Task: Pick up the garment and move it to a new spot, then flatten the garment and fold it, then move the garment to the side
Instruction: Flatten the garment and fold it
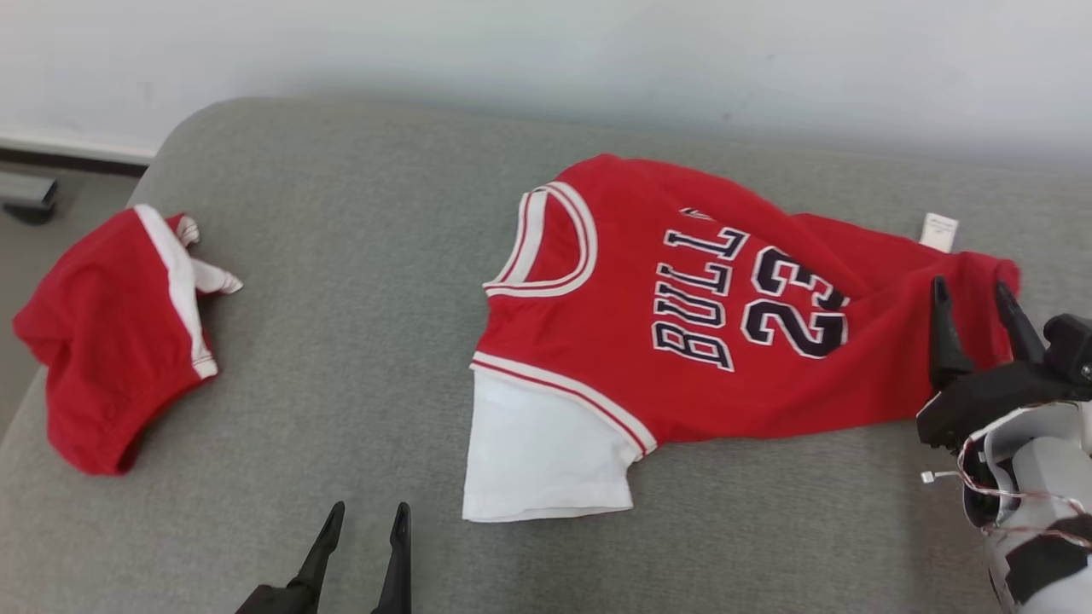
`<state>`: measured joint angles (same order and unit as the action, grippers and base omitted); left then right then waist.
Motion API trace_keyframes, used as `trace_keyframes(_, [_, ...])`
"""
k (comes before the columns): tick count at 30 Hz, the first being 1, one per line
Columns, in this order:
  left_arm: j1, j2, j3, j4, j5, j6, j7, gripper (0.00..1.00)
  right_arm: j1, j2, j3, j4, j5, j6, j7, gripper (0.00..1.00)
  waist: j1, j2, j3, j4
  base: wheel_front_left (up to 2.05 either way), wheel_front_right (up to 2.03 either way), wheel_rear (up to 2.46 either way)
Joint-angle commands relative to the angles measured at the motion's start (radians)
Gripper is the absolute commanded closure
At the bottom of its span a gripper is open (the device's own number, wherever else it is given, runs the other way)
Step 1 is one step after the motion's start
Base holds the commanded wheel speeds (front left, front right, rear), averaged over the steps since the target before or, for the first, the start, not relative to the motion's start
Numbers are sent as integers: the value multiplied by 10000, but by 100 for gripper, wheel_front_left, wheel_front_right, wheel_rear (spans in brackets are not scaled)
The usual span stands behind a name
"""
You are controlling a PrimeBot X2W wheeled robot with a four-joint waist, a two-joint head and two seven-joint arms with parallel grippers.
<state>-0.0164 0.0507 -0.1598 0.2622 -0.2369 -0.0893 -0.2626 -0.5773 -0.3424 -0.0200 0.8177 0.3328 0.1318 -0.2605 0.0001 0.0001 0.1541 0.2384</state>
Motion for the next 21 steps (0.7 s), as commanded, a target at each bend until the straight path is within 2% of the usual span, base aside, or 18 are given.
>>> trace_keyframes(1, [184,-5,60,-42,91,-37,-33,0,440,-74,152,-612,262,-23,-48,0,-1,-1,-354,-498,0,0,0])
trace_keyframes(4, [223,-8,139,-25,139,-53,-33,0,1303,-272,193,-1267,595,-23,-49,0,-1,-1,-462,-781,0,0,0])
trace_keyframes(10, [356,-7,239,-50,151,-98,-33,0,2209,-542,438,-1799,907,-23,-51,0,-1,-1,-561,-1221,0,0,0])
trace_keyframes(21, [104,-5,100,-74,163,-168,-33,0,1852,-621,605,-767,968,-23,77,0,-1,-1,-236,-1091,0,0,0])
